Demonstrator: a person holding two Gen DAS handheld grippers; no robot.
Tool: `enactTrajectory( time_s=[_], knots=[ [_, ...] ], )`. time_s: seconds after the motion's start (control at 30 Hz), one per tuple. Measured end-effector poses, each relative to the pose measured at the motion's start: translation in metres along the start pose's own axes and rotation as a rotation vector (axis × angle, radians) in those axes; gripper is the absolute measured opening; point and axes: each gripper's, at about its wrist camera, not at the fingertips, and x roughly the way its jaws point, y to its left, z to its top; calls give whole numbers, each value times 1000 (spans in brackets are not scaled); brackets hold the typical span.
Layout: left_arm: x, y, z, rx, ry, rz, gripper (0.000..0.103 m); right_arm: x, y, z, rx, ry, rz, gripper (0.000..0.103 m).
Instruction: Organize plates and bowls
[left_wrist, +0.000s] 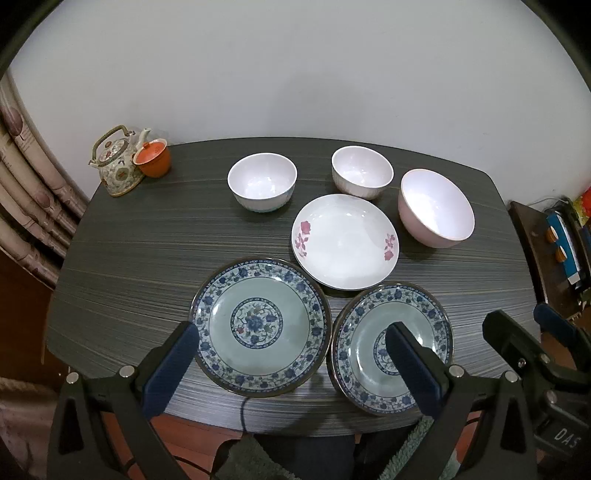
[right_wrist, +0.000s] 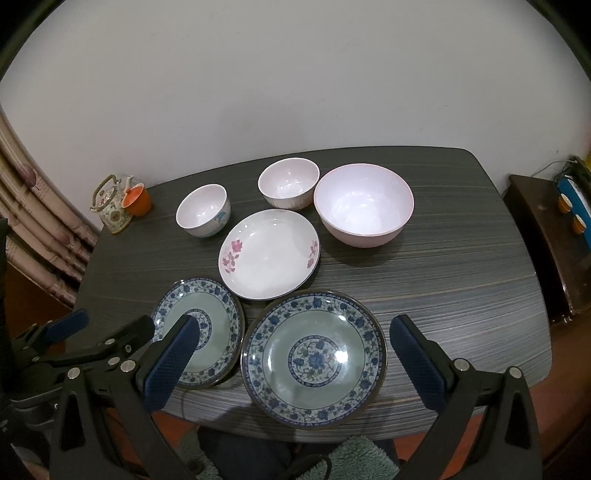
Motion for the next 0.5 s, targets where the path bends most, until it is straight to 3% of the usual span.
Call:
enactTrajectory(
  time_s=[0.5],
  knots=[
    [-2,2,-2,6,-64,-5,103,-1,3,1,-16,-19,17,102]
  ],
)
